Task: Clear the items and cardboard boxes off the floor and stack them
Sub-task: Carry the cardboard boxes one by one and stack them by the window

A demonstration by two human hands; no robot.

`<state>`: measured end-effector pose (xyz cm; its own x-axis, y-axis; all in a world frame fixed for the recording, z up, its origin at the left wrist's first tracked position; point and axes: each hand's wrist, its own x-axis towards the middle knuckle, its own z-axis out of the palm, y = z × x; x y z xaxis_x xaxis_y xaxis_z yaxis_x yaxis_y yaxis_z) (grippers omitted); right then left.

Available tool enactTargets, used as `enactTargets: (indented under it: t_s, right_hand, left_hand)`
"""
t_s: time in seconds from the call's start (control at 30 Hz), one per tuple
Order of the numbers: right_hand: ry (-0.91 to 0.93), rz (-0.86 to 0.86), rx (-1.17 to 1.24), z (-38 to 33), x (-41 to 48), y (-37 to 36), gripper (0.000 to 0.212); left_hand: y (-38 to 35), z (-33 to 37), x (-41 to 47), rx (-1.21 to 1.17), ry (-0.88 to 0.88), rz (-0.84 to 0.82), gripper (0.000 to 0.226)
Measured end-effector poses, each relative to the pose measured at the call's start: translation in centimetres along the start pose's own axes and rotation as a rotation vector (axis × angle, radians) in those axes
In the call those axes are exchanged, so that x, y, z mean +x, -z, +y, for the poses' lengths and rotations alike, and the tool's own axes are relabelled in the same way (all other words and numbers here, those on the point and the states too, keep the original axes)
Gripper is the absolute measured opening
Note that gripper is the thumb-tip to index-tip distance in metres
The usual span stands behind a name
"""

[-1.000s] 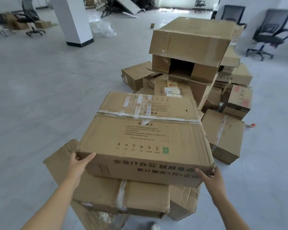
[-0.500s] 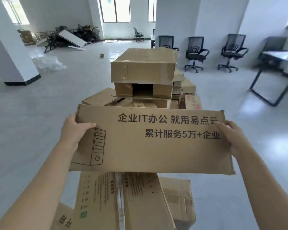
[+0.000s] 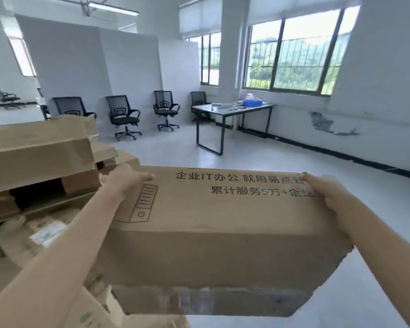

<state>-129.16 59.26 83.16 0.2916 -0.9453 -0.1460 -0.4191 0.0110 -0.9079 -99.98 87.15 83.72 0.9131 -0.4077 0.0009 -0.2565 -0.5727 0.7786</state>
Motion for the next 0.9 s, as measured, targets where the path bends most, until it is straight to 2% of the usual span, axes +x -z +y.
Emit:
enactTargets:
  t_s: [0.13, 0.37, 0.53, 0.67, 0.9]
  right_hand:
    - [-0.052, 0.151, 0.017, 1.6, 3.2, 6.6, 0.028]
    - [-0.011, 0.316, -0.041, 4.7, 12.4, 15.6, 0.03]
    - [0.03, 0.332, -0.066, 5.6, 19.3, 20.7, 0.059]
    - [0.042, 0.352, -0.132, 6.3, 24.9, 22.9, 0.068]
    - [0.018, 0.32, -0.198, 5.9, 36.2, 23.2, 0.074]
  left_hand:
    - [-7.3, 6.7, 1.8, -0.113, -0.08, -0.134, 0.07]
    - [-20.3, 16.4, 6.8, -0.161, -0.144, -0.203, 0.05]
    - [-27.8, 21.9, 9.2, -0.237, -0.156, -0.209, 0.025]
    - [-32.9, 25.0, 11.0, -0.298, -0.167, -0.213, 0.02]
    - [-41.8, 28.9, 18.7, -0.303, -0.19, -0.221, 0.027]
